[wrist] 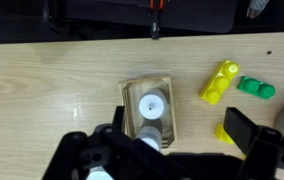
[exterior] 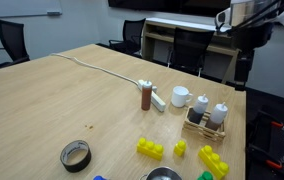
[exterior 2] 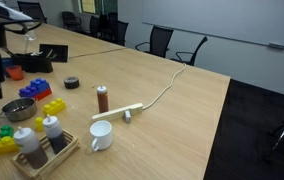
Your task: Take the blue legos at the left of the green legos and put them on the blue legos
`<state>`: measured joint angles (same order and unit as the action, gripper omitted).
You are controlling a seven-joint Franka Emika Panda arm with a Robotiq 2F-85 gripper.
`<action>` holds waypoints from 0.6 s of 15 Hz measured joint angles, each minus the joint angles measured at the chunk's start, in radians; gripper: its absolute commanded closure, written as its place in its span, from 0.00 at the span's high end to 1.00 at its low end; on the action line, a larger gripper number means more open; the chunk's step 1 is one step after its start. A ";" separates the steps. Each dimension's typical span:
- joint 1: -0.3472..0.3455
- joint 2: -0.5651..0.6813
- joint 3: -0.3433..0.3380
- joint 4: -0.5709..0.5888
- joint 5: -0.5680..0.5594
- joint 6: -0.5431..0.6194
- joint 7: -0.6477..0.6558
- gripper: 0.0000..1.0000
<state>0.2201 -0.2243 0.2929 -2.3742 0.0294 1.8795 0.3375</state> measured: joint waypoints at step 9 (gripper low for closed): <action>0.077 0.036 0.028 0.001 0.044 0.087 -0.066 1.00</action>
<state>0.2967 -0.1883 0.3209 -2.3728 0.0738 1.9665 0.2713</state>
